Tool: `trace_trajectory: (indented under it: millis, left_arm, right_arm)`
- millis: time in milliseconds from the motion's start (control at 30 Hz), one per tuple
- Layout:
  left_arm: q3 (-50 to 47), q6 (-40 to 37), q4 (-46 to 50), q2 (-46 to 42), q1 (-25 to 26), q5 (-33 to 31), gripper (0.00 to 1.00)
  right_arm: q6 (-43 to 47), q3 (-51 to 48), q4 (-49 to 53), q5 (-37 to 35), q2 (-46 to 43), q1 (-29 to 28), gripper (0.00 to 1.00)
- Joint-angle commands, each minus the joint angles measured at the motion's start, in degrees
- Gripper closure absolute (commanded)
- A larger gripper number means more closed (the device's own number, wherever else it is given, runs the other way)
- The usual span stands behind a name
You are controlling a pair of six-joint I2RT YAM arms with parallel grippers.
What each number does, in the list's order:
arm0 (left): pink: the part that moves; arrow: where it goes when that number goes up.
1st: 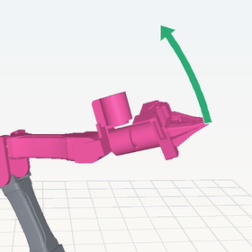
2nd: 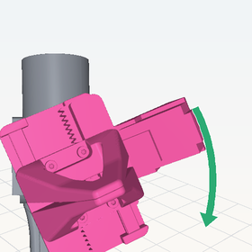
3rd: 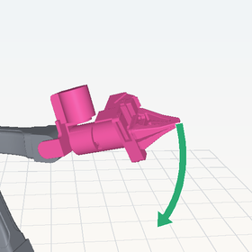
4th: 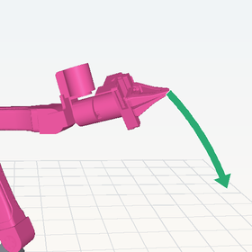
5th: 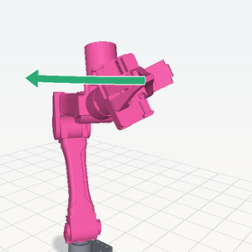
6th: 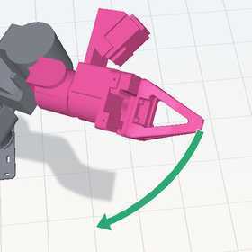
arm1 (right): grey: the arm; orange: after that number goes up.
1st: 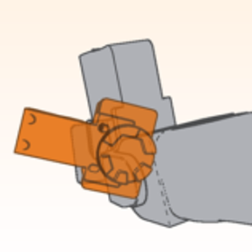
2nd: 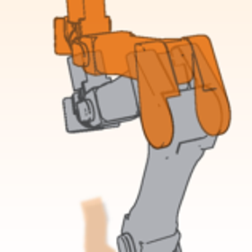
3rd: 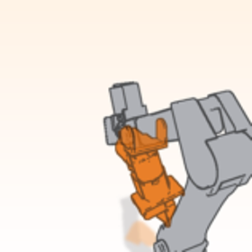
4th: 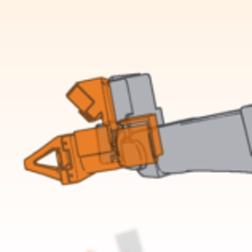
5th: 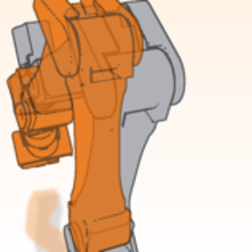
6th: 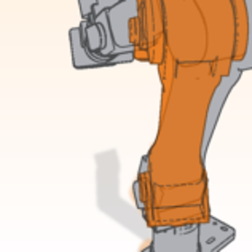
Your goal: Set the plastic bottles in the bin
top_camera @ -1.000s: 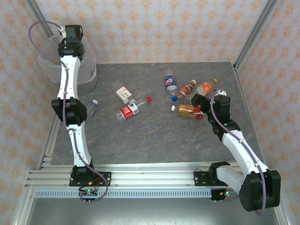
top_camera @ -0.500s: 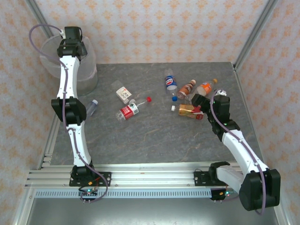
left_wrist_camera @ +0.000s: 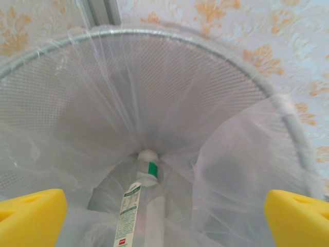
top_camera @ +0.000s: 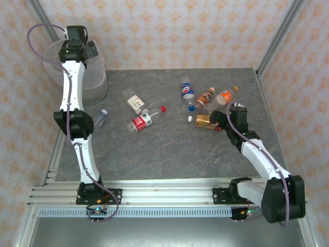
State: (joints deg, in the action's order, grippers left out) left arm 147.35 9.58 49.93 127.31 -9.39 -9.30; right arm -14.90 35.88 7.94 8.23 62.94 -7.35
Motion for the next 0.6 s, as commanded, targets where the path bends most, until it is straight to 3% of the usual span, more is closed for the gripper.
trace_trajectory:
  millis: [0, 300, 467, 567]
  left_arm:
    - [1.88, 0.52, 0.52, -3.97, 0.16, 2.21, 0.00]
    - [1.38, 0.31, 0.16, -8.17, 0.42, 8.16, 0.00]
    - [-0.82, 4.63, 0.17, -11.59, 0.47, 16.54, 0.00]
    - [-7.09, 8.60, -2.99, -15.59, 0.73, 22.93, 0.00]
  right_arm:
    - [2.54, 1.66, 3.69, -2.05, 1.34, -0.20, 0.01]
    - [3.49, 6.80, 7.57, -0.50, 8.38, 0.54, 0.01]
    - [3.94, 9.52, 8.22, -0.91, 12.82, 0.85, 0.01]
    - [4.60, 12.04, 10.32, -2.28, 15.42, 1.09, 0.01]
